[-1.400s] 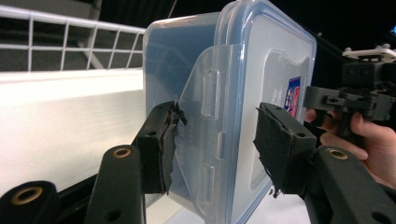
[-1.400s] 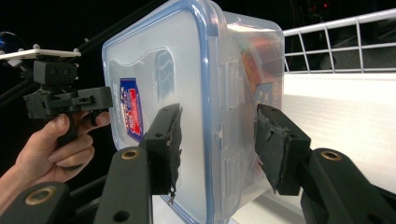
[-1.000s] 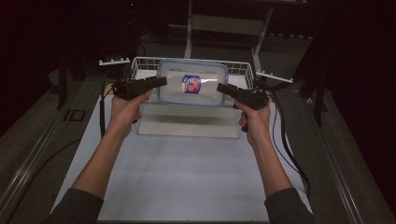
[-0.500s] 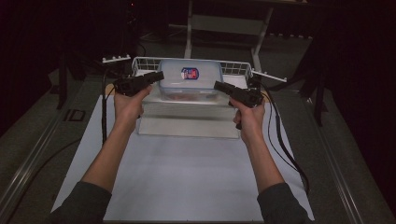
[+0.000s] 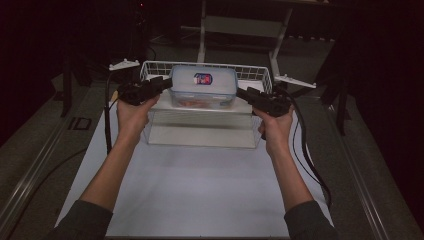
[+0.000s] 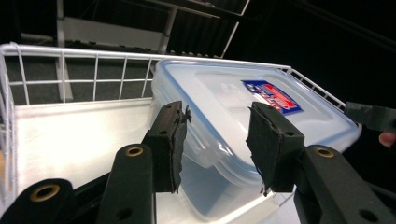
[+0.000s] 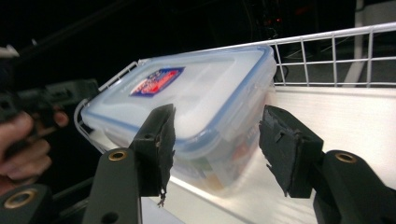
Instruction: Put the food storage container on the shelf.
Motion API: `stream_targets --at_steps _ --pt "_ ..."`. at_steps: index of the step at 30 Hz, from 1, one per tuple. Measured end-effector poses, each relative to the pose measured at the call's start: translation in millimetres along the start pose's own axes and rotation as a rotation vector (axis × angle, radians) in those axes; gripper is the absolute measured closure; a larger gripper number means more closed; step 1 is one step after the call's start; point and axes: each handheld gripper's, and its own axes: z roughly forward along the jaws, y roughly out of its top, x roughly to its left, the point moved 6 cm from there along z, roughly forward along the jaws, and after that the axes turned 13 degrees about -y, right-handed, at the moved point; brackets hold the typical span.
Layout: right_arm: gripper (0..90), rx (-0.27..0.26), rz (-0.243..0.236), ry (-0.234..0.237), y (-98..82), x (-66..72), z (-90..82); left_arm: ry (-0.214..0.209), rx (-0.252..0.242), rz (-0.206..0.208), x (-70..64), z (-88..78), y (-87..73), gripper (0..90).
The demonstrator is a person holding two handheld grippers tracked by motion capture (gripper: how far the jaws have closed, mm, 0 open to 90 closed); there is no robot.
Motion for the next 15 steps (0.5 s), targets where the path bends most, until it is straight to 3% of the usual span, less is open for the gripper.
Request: stream_targets --at_steps 2,9,13,15 --pt "46.5 0.006 -0.077 -0.013 -3.2 2.4 -5.6 -0.016 0.021 0.036 -7.6 -5.2 -2.4 55.6" --pt "47.4 0.047 -0.251 -0.022 -16.5 12.0 -17.9 -0.064 0.077 0.132 -28.6 -16.9 -16.2 54.4" --pt "44.5 0.072 -0.312 -0.023 -24.9 16.3 -27.8 -0.061 0.134 0.190 -36.3 -24.5 -29.6 52.9" --pt "41.8 0.092 -0.321 -0.011 -30.3 19.1 -34.5 -0.062 0.138 0.197 -38.6 -27.7 -33.1 51.4"
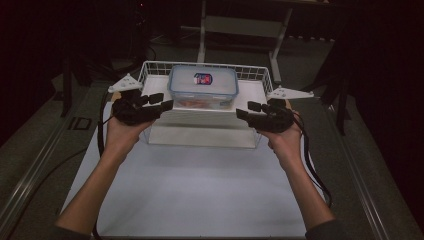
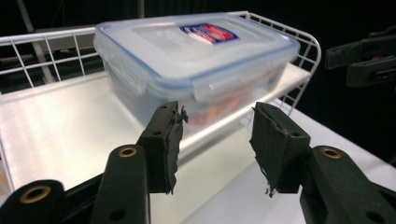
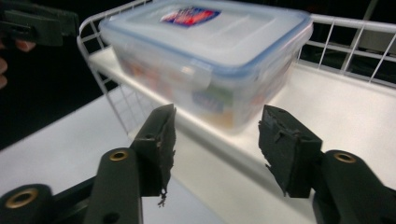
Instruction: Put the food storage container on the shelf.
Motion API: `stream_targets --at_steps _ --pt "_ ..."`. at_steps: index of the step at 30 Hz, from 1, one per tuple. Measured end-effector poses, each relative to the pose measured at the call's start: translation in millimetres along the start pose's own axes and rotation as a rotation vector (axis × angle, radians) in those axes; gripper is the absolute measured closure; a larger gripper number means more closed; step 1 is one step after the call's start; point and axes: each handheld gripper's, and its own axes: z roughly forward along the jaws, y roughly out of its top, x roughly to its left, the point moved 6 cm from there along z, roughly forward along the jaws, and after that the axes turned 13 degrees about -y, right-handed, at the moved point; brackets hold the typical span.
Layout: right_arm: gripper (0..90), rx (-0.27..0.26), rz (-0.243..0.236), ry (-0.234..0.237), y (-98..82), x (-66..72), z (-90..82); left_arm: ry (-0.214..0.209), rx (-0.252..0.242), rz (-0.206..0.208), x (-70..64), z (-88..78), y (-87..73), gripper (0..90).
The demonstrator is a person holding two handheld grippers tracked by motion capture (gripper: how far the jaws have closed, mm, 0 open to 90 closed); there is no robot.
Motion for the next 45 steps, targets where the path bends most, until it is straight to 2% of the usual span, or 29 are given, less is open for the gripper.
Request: stream_targets --at_steps 1,6,8,9,12,13,14,15,16,17,18,19,21,24,25,29,30,34,35,38,40,41,45 --pt "41.4 0.006 -0.006 0.005 -1.6 2.0 -2.2 -0.004 0.004 0.011 -4.2 -4.6 -4.9 50.8" --pt "39.6 0.024 -0.069 0.023 -13.6 14.9 -16.9 -0.012 0.009 0.014 -14.0 -18.4 -21.1 48.7" --pt "39.4 0.029 -0.083 0.021 -16.9 16.8 -19.2 -0.009 0.015 0.015 -16.4 -21.9 -26.1 47.8" --pt "37.5 0.039 -0.105 0.013 -24.9 19.9 -23.2 -0.010 0.021 0.016 -19.8 -27.0 -33.6 47.4" --pt "36.5 0.057 -0.110 0.006 -33.9 22.6 -27.0 -0.017 0.024 0.014 -23.9 -32.6 -42.6 46.3" --pt "34.7 0.061 -0.116 -0.001 -44.3 25.4 -31.7 -0.015 0.020 0.011 -27.8 -38.0 -52.9 46.0" --pt "34.7 0.061 -0.116 -0.001 -44.3 25.4 -31.7 -0.015 0.020 0.011 -27.8 -38.0 -52.9 45.8" --pt "34.0 0.065 -0.125 -0.018 -52.6 26.6 -35.9 -0.019 0.017 0.006 -29.8 -40.5 -59.2 45.5" --pt "34.0 0.065 -0.125 -0.018 -52.6 26.6 -35.9 -0.021 0.018 0.004 -31.9 -42.5 -66.1 45.5" --pt "33.9 0.065 -0.129 -0.035 -62.5 26.8 -41.2 -0.015 0.044 0.009 -35.7 -44.9 -81.4 44.8" --pt "33.7 0.065 -0.130 -0.044 -65.4 26.5 -43.1 -0.015 0.044 0.009 -35.7 -44.9 -81.4 44.4" --pt "33.4 0.066 -0.132 -0.054 -70.2 26.4 -46.1 -0.006 0.064 0.012 -38.8 -47.6 -95.4 43.8" --pt "32.7 0.064 -0.136 -0.062 -76.6 26.3 -49.9 -0.001 0.075 0.015 -41.2 -51.3 -106.9 42.9" --pt "32.0 0.070 -0.152 -0.078 -84.1 26.7 -54.2 0.002 0.073 0.013 -43.3 -56.0 -116.1 42.1" --pt "31.6 0.065 -0.161 -0.081 -92.5 28.0 -58.4 0.012 0.070 0.013 -44.2 -59.6 -121.9 41.5" --pt "29.3 0.050 -0.180 -0.089 -107.1 30.2 -63.7 0.023 0.063 0.014 -46.9 -65.7 -134.0 39.9" --pt "29.3 0.050 -0.180 -0.089 -107.1 30.2 -63.7 0.023 0.063 0.014 -46.9 -65.7 -134.0 39.7" --pt "26.1 0.037 -0.177 -0.111 -129.8 31.1 -70.9 0.039 0.058 0.028 -50.9 -68.7 -150.7 39.7" --pt "25.8 0.031 -0.169 -0.115 -135.1 30.7 -72.7 0.039 0.058 0.028 -50.9 -68.7 -150.7 39.5" --pt "24.3 0.024 -0.129 -0.109 -152.9 27.9 -75.6 0.040 0.047 0.025 -50.4 -69.4 -164.5 39.4" --pt "24.1 0.020 -0.119 -0.117 -158.9 26.0 -76.0 0.040 0.047 0.025 -50.4 -69.4 -164.5 39.4" --pt "24.1 0.014 -0.092 -0.126 -169.2 21.2 -75.6 0.050 0.038 -0.002 -45.9 -70.5 -171.6 39.4" --pt "24.3 0.003 -0.067 -0.177 -180.6 14.3 -71.3 0.079 0.019 -0.019 -37.6 -73.0 -179.2 39.5"
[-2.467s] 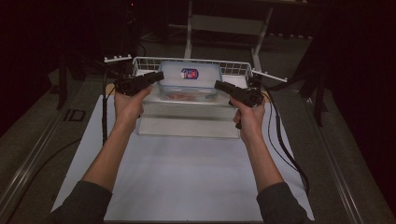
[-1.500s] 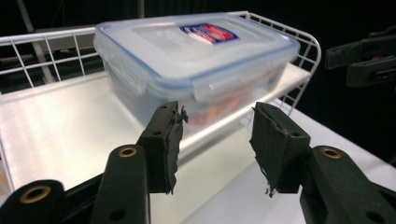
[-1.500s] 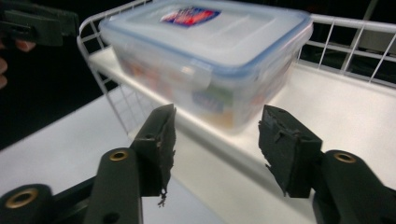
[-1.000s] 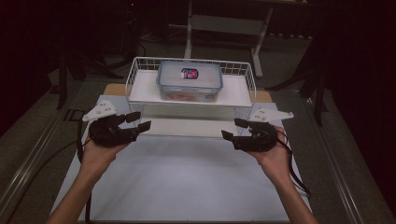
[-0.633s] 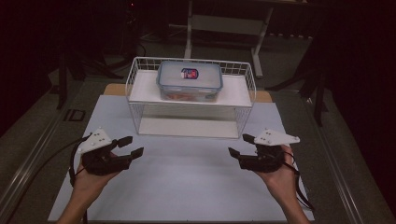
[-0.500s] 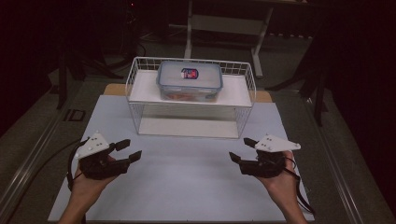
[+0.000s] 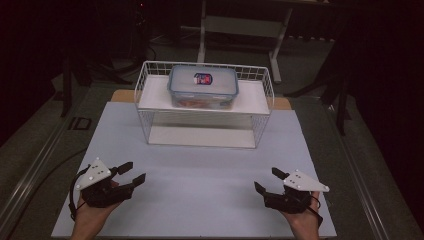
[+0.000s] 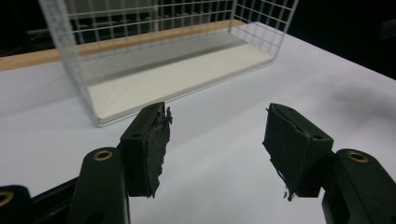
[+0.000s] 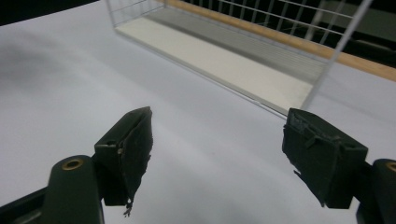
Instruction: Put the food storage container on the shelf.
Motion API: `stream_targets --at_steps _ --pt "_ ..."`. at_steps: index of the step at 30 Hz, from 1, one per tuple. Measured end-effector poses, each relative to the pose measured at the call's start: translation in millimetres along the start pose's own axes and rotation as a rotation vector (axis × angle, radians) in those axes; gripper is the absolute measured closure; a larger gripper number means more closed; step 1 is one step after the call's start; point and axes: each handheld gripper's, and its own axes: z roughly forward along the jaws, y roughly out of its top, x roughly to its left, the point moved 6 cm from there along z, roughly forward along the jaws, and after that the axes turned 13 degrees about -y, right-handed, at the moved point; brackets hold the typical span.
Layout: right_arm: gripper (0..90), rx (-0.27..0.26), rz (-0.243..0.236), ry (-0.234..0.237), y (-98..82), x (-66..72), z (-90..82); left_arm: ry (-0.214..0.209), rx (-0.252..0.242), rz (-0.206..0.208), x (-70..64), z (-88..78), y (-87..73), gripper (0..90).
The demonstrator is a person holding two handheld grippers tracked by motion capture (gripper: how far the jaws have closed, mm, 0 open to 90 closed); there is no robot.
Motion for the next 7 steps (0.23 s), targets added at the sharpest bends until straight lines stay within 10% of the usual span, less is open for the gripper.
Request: stream_targets --at_steps 7 --pt "24.0 0.023 -0.030 -0.033 -11.8 3.1 10.3 0.048 0.017 -0.037 16.1 0.9 -13.3 39.4"
